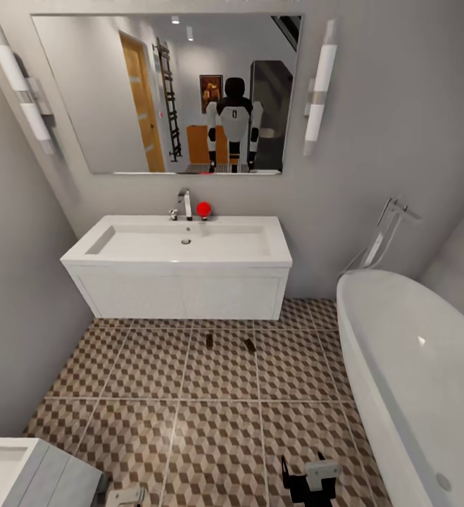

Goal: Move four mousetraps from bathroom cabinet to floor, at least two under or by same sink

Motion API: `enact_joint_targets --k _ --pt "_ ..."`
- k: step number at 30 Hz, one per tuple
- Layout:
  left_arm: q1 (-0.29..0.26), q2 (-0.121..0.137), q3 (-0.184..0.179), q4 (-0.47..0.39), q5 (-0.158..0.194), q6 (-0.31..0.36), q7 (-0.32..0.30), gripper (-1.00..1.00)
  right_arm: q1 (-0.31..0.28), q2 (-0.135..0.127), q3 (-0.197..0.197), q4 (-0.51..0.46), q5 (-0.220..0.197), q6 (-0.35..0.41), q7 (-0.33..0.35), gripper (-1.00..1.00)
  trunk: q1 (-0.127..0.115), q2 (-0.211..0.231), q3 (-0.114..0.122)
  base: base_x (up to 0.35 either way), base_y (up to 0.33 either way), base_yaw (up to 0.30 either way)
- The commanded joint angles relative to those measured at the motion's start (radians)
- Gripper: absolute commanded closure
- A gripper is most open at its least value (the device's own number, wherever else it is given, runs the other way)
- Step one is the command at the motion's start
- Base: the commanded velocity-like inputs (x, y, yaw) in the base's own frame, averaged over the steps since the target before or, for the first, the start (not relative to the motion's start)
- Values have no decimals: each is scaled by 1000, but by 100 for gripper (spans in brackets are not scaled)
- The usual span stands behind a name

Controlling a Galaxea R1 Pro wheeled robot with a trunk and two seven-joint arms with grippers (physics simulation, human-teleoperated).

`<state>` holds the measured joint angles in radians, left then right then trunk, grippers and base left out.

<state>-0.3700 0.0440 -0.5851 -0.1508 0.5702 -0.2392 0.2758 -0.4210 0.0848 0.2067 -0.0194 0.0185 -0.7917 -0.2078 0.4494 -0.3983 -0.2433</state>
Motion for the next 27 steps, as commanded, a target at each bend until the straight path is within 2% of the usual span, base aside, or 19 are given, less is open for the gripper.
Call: enact_joint_targets --k 1,27 --pt "0 0 -9 -1 7 -2 5 -100 -1 0 8 1 2 -1 -10 -100 1 -2 0 0 0 0" --pt "0 0 -9 -1 6 -2 5 -100 -1 0 8 1 3 -1 -10 -100 1 -2 41 0 0 0"
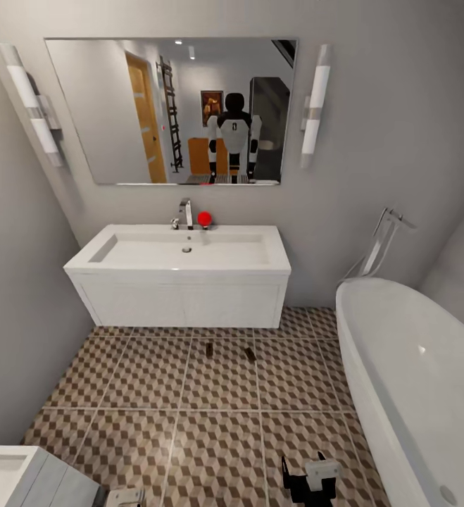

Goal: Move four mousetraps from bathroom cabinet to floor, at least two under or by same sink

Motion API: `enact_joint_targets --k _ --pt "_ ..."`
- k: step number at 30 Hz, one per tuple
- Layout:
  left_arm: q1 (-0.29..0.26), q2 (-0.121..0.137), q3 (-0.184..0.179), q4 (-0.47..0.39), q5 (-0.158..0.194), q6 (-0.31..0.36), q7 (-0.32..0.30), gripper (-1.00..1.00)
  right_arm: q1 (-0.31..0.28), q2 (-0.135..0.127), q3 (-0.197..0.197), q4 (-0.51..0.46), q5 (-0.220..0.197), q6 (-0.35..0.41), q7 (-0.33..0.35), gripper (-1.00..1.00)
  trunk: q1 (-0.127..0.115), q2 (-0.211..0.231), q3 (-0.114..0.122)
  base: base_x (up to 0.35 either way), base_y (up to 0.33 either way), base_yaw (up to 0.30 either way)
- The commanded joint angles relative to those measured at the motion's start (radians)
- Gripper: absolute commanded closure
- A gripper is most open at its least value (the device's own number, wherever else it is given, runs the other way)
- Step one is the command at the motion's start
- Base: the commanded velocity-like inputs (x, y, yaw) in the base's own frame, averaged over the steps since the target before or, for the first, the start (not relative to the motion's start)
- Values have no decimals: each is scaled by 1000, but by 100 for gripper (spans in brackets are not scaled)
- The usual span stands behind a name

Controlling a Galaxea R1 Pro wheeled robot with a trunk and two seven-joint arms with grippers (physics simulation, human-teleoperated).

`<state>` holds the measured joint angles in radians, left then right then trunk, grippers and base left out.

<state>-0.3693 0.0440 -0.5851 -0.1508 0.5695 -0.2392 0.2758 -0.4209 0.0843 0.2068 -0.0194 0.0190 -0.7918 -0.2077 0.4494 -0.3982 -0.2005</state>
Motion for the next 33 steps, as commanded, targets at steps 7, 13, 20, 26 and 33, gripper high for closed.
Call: enact_joint_targets --k 7,13,20,26,33 --pt "-1 0 -9 -1 7 -2 5 -100 -1 0 8 1 2 -1 -10 -100 1 -2 9 0 0 0" --pt "-1 0 -9 -1 7 -2 5 -100 -1 0 8 1 2 -1 -10 -100 1 -2 19 0 0 0" --pt "-1 0 -9 -1 6 -2 5 -100 -1 0 8 1 2 -1 -10 -100 1 -2 30 0 0 0" --pt "-1 0 -9 -1 6 -2 5 -100 -1 0 8 1 2 -1 -10 -100 1 -2 39 0 0 0" --pt "0 0 -9 -1 7 -2 5 -100 -1 0 8 1 2 -1 -10 -100 1 -2 50 0 0 0"
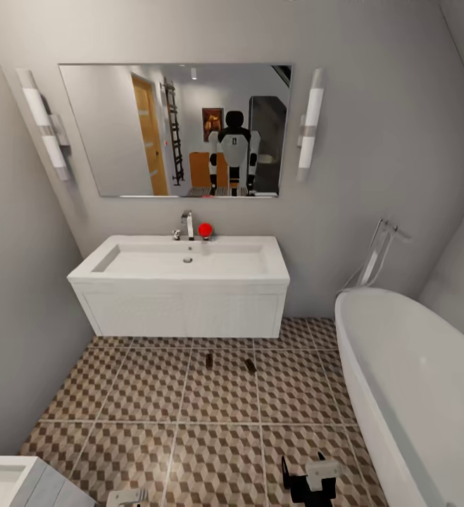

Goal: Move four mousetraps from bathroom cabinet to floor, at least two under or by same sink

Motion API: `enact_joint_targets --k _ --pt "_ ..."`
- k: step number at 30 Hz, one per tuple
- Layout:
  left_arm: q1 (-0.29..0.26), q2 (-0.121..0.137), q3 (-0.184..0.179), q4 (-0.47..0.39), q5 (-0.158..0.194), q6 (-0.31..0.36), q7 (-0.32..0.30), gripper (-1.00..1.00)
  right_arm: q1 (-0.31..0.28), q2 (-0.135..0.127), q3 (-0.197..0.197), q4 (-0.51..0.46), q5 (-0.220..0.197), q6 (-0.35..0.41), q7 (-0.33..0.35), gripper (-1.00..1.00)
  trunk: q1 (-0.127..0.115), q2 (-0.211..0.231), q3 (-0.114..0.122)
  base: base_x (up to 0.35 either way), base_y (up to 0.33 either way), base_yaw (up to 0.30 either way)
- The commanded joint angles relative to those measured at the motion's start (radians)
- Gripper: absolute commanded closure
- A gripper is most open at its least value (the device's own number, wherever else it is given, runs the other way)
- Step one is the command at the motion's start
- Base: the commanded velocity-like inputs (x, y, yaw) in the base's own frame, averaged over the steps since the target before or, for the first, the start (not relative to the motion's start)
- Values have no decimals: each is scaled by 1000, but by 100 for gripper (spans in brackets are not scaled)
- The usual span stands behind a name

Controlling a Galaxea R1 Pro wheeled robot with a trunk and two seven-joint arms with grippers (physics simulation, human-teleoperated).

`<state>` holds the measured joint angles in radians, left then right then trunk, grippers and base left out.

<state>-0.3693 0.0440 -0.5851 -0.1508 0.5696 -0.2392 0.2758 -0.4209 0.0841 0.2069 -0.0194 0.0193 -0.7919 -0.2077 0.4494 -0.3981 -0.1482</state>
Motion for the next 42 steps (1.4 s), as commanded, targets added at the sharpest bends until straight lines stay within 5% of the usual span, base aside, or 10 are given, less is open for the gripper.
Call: enact_joint_targets --k 1,42 --pt "-1 0 -9 -1 6 -2 5 -100 -1 0 8 1 2 -1 -10 -100 1 -2 0 0 0 0" --pt "-1 -1 -11 -1 6 -2 4 -100 -1 0 8 1 2 -1 -10 -100 1 -2 64 0 0 0"
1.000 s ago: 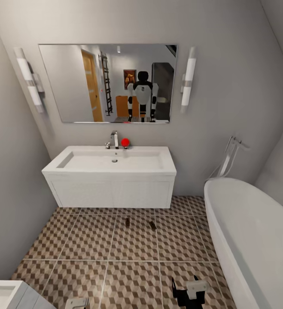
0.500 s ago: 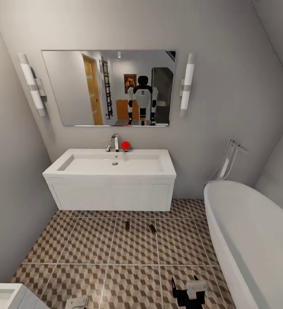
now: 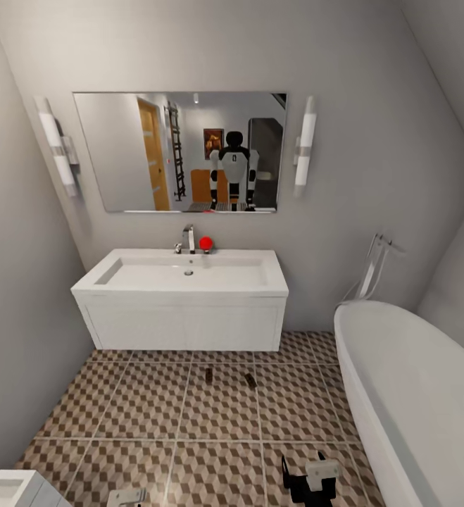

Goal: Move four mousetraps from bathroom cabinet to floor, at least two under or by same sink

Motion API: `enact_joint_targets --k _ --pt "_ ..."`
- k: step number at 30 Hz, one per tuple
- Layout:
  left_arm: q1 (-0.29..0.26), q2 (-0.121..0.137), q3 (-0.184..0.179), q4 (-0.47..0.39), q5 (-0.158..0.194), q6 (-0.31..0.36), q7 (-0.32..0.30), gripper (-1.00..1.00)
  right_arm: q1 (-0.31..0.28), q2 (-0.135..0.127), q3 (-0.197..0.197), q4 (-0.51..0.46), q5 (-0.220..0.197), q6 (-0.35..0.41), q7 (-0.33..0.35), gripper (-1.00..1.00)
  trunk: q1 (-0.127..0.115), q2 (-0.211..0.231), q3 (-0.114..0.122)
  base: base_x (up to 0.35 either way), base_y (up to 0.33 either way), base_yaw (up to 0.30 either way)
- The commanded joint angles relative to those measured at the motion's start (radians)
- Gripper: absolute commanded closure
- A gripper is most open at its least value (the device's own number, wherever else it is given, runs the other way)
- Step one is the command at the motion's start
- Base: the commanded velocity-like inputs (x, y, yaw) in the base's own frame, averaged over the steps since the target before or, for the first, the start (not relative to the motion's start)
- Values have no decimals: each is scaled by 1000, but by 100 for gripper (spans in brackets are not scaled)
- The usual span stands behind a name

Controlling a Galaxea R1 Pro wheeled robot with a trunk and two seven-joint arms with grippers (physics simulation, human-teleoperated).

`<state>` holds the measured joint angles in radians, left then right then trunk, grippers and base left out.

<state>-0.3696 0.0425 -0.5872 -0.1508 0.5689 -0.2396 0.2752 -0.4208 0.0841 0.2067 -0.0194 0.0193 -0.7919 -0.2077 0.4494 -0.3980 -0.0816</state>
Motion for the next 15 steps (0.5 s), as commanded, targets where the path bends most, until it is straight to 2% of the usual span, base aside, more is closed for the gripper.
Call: enact_joint_targets --k 1,15 --pt "-1 0 -8 -1 7 -2 5 -100 -1 0 8 1 2 -1 -10 -100 1 -2 -1 0 0 0" --pt "0 -14 -10 -1 6 -3 -2 -100 -1 0 8 1 2 -1 -10 -100 1 -2 22 0 0 0"
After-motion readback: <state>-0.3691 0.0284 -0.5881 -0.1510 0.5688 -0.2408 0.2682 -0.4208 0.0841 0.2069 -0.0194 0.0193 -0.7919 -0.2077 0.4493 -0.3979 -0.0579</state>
